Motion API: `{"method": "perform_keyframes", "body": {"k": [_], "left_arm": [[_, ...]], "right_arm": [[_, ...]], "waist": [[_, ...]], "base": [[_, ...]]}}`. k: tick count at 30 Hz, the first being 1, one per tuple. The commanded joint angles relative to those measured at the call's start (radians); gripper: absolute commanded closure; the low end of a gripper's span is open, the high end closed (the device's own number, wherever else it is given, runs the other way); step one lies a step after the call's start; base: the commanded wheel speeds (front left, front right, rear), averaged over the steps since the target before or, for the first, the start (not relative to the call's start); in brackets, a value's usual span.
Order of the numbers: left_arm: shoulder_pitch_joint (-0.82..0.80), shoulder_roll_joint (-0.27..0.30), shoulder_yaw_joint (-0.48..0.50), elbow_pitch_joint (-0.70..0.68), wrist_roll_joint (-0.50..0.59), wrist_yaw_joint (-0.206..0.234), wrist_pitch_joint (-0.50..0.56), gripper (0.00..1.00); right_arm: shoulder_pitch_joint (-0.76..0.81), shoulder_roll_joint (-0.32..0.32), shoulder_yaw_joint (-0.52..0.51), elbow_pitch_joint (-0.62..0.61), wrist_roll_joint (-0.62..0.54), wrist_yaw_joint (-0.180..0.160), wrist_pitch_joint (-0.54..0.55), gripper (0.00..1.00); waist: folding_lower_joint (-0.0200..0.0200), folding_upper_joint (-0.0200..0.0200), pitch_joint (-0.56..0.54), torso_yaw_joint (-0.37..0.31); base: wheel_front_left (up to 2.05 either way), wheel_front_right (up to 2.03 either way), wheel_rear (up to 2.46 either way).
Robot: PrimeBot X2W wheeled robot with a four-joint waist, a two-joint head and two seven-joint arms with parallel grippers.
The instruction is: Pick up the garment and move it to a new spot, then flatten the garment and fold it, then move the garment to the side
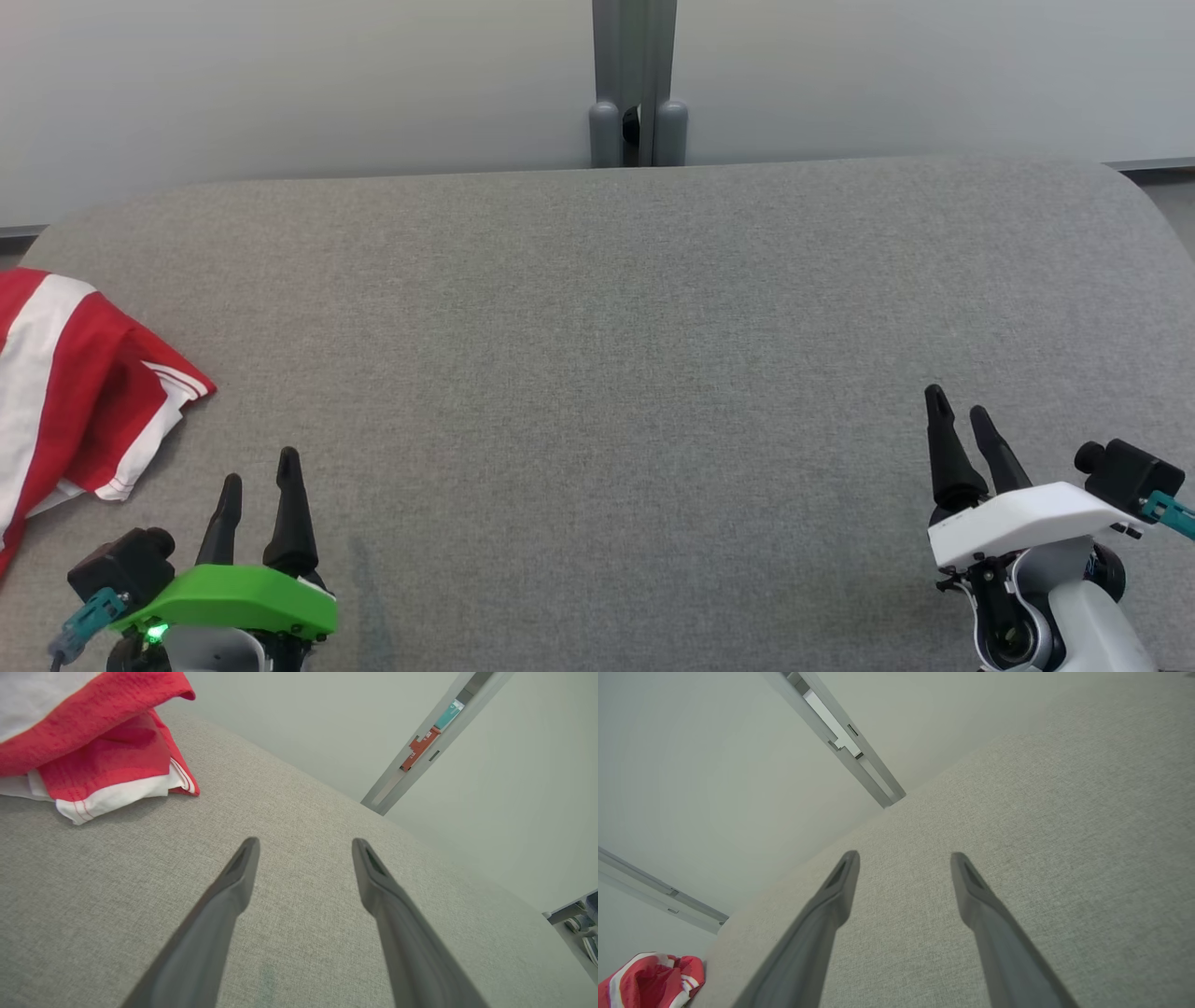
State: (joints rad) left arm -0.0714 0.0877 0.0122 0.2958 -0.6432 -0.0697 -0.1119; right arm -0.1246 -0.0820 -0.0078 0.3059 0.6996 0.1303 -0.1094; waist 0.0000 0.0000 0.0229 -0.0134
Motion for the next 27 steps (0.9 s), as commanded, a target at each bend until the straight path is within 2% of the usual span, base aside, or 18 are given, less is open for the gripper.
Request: {"method": "perform_keyframes", "body": {"k": [1,27], "left_arm": [[-0.003,0.014,-0.001,-0.013,0.035,0.008,-0.009,0.00],[0.023,0.019,-0.043,-0.019,0.314,0.040,-0.078,0.00]], "right_arm": [[-0.013,-0.002,-0.002,-0.014,-0.035,0.000,-0.013,0.00],[0.005,0.020,0.000,-0.030,-0.313,0.000,-0.081,0.00]], "waist": [[0.0000,0.0000,-0.001,-0.002],[0.0000,0.0000,0.003,-0.005]], "base": [[0.00,0.00,0.00],[0.00,0.00,0.00]]}}
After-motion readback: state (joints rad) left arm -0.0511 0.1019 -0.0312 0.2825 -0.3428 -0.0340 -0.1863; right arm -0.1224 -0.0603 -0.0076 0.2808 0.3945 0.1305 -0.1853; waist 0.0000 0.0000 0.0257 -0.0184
